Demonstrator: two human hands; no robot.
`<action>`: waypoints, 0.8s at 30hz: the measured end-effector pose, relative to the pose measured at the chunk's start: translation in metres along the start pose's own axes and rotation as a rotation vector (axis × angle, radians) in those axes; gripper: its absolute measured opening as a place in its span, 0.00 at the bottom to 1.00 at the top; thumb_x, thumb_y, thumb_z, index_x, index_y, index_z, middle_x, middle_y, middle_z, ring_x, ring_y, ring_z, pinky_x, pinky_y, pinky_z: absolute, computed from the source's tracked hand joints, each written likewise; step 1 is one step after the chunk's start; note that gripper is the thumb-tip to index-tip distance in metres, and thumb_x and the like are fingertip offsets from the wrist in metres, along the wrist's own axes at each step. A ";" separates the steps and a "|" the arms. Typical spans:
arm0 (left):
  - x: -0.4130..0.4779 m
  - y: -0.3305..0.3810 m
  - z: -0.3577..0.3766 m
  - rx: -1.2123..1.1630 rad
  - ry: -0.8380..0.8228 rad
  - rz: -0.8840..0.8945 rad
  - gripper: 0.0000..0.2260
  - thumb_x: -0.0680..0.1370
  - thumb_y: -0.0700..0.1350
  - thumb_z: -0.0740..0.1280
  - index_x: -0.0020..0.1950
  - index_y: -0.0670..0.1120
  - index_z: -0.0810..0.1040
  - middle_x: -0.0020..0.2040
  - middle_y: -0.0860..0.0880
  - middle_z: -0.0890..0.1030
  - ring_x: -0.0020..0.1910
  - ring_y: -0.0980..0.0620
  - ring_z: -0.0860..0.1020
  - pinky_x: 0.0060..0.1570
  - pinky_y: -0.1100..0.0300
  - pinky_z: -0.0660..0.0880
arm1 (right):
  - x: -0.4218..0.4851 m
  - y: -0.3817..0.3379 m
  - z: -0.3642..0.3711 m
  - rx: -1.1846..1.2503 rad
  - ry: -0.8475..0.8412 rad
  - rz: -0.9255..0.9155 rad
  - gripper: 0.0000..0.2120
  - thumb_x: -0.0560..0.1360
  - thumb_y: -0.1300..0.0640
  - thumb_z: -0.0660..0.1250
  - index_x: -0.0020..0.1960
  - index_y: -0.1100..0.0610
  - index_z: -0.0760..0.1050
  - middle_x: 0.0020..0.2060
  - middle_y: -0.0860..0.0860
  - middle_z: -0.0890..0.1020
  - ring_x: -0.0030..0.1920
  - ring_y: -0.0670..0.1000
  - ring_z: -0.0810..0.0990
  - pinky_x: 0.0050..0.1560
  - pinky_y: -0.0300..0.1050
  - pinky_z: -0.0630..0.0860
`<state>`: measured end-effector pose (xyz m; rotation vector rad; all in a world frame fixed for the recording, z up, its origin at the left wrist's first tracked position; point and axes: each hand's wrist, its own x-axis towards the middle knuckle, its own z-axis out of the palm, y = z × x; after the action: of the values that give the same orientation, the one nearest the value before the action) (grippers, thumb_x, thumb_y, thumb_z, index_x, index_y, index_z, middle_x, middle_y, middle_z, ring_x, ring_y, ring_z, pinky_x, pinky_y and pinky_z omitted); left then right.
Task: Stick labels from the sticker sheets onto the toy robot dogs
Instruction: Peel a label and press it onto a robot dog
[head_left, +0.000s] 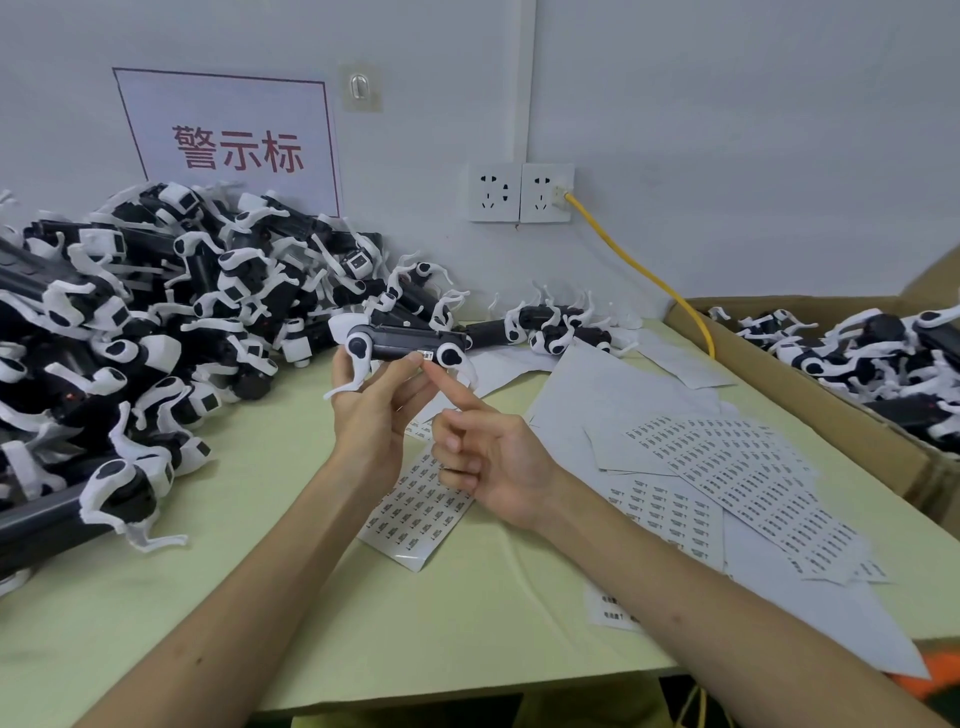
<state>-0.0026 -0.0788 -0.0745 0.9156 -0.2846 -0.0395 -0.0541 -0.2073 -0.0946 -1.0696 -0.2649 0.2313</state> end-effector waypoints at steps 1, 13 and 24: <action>0.000 0.000 0.000 0.001 0.007 0.003 0.19 0.79 0.33 0.70 0.56 0.57 0.72 0.50 0.42 0.77 0.53 0.39 0.82 0.51 0.57 0.82 | 0.000 0.000 0.000 -0.003 0.003 -0.001 0.26 0.81 0.60 0.59 0.74 0.39 0.72 0.33 0.49 0.67 0.29 0.47 0.59 0.28 0.39 0.60; 0.010 0.000 -0.005 -0.079 0.248 0.057 0.25 0.78 0.34 0.71 0.67 0.55 0.66 0.50 0.43 0.82 0.44 0.47 0.87 0.46 0.61 0.82 | 0.004 0.002 -0.004 -0.041 0.042 -0.008 0.23 0.80 0.58 0.62 0.73 0.45 0.74 0.33 0.48 0.68 0.31 0.47 0.56 0.30 0.40 0.58; 0.011 -0.005 -0.006 -0.007 0.051 -0.071 0.13 0.78 0.34 0.72 0.57 0.41 0.71 0.40 0.47 0.87 0.45 0.45 0.88 0.45 0.59 0.83 | 0.002 -0.022 -0.010 -0.363 0.646 -0.313 0.12 0.80 0.48 0.68 0.63 0.43 0.79 0.55 0.45 0.82 0.54 0.47 0.81 0.49 0.41 0.75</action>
<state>0.0100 -0.0793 -0.0797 0.9185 -0.2049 -0.0826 -0.0476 -0.2255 -0.0797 -1.3819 0.1176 -0.4588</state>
